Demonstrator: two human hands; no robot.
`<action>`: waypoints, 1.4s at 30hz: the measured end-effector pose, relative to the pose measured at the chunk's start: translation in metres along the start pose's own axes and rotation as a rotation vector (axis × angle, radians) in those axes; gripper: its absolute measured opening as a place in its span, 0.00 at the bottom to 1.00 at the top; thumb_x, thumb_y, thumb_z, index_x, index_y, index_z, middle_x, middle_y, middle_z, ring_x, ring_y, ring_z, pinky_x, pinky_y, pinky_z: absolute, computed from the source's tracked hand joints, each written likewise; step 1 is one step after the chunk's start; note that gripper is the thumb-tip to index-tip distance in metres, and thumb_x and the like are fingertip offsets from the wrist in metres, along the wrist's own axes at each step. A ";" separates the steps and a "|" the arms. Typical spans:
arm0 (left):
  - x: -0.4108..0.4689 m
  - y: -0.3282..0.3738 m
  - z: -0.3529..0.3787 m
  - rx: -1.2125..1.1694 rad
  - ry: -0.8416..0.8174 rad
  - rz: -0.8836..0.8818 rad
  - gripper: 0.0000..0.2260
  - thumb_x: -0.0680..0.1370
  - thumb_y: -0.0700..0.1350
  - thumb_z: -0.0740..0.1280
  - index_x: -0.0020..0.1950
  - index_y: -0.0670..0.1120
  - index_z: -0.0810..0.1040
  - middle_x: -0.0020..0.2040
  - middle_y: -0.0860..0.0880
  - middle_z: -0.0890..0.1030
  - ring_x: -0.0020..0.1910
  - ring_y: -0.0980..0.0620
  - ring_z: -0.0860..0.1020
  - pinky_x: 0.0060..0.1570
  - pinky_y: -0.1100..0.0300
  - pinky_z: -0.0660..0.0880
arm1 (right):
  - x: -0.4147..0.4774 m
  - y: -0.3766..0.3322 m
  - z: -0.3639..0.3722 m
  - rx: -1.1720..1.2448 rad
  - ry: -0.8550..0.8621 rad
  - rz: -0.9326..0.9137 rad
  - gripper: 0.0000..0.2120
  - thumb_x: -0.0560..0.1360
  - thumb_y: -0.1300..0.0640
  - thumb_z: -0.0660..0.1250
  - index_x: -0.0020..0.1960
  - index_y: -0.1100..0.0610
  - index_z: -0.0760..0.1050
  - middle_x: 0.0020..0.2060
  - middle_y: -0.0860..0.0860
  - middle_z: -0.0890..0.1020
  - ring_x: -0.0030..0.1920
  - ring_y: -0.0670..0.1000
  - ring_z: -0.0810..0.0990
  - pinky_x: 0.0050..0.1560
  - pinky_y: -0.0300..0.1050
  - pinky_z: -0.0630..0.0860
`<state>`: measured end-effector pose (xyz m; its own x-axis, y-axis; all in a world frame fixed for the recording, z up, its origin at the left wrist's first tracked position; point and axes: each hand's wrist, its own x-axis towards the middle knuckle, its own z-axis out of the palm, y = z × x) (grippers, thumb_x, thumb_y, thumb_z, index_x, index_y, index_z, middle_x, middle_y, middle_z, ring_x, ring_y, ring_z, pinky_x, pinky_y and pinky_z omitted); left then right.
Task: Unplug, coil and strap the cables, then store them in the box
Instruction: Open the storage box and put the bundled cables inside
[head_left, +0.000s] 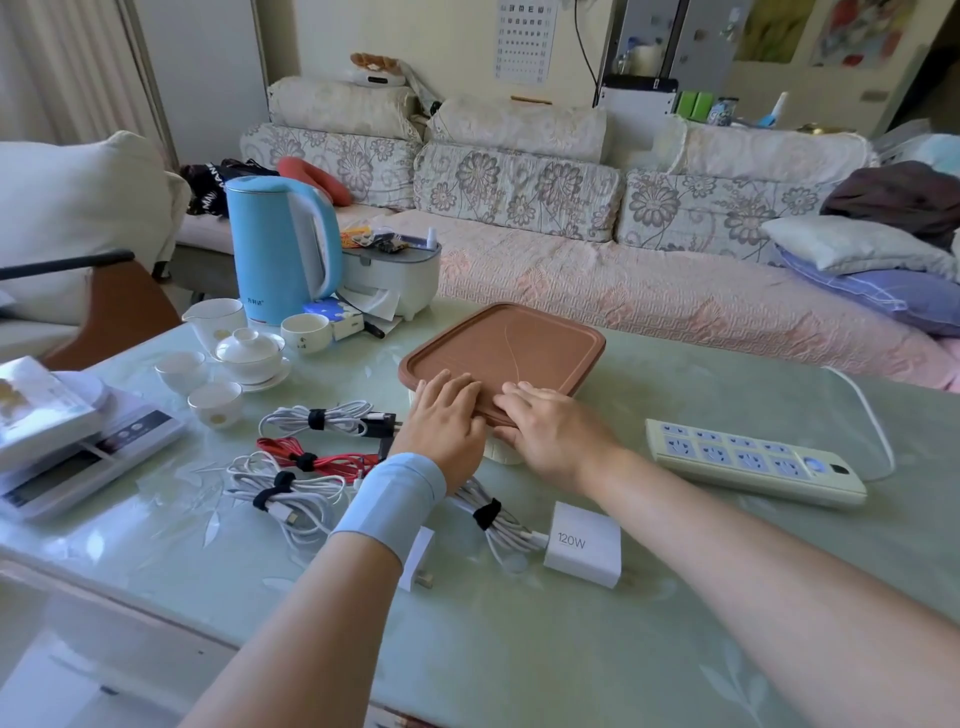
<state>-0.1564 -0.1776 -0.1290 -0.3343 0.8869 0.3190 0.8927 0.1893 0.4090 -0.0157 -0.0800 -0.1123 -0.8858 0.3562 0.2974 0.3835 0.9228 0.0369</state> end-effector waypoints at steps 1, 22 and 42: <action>-0.002 0.001 0.001 -0.024 0.015 0.002 0.29 0.75 0.51 0.46 0.75 0.47 0.63 0.76 0.51 0.61 0.77 0.51 0.51 0.75 0.54 0.40 | -0.001 -0.001 0.002 0.001 0.023 0.006 0.21 0.79 0.50 0.62 0.61 0.66 0.77 0.61 0.66 0.79 0.61 0.67 0.79 0.61 0.59 0.76; 0.003 0.033 0.005 -0.484 0.297 -0.255 0.46 0.68 0.34 0.63 0.78 0.58 0.44 0.78 0.45 0.35 0.77 0.47 0.34 0.75 0.49 0.38 | -0.004 0.002 -0.018 -0.040 0.546 -0.103 0.16 0.81 0.50 0.57 0.47 0.59 0.78 0.34 0.51 0.81 0.33 0.55 0.81 0.29 0.45 0.72; -0.009 0.049 -0.013 -0.091 0.232 -0.197 0.54 0.69 0.48 0.76 0.77 0.55 0.35 0.79 0.46 0.40 0.78 0.46 0.46 0.76 0.51 0.52 | -0.022 0.012 -0.060 -0.202 0.801 -0.009 0.21 0.85 0.63 0.48 0.54 0.66 0.80 0.49 0.59 0.85 0.47 0.55 0.86 0.41 0.45 0.83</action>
<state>-0.1136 -0.1821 -0.1010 -0.5676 0.7150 0.4081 0.7766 0.3004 0.5538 0.0244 -0.0853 -0.0616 -0.4635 0.0654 0.8837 0.4845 0.8537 0.1910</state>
